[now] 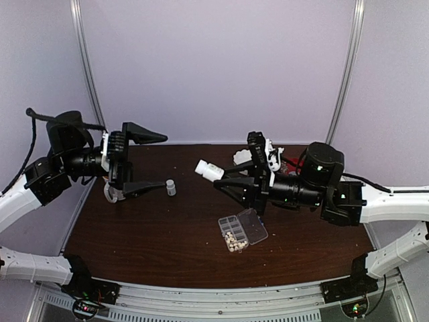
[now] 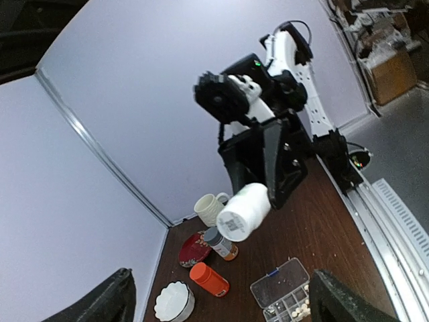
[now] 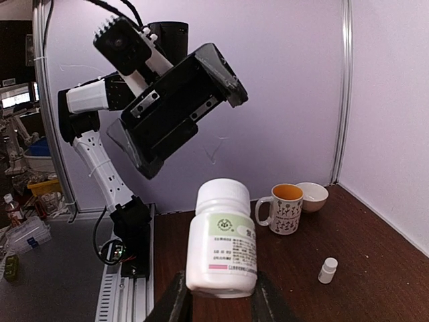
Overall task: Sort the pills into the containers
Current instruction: Pass from the left arm to the right, then pass from the right arm to the left
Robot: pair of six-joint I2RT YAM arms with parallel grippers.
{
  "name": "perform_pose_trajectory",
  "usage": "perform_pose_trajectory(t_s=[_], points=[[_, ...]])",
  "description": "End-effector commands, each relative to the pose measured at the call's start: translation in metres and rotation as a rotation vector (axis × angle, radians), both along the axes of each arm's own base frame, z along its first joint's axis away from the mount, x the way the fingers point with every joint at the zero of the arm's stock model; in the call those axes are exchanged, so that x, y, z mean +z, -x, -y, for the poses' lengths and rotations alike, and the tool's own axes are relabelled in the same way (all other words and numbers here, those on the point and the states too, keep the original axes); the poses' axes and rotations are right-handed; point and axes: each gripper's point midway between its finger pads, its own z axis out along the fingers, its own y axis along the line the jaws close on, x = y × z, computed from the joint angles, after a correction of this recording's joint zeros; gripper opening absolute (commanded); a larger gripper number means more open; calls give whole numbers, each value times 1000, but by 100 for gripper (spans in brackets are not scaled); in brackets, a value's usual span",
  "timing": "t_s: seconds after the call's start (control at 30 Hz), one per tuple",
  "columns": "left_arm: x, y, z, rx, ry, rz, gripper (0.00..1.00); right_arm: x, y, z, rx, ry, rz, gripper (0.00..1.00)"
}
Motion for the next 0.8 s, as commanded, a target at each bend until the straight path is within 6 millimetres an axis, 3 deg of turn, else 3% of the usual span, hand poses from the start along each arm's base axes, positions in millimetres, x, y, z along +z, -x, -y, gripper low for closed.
perform_pose_trajectory(t_s=[0.0,0.2,0.37,0.77], points=[[-19,20,8,-110,-121,287,89,14,14,-8,113,-8,-47,15],[-20,17,18,-143,-163,289,80,14,21,-20,183,28,-55,15],[-27,17,26,-158,-183,307,78,11,21,-25,202,44,-57,15],[-29,21,30,-189,-185,348,66,0,18,-35,219,61,-75,14]])
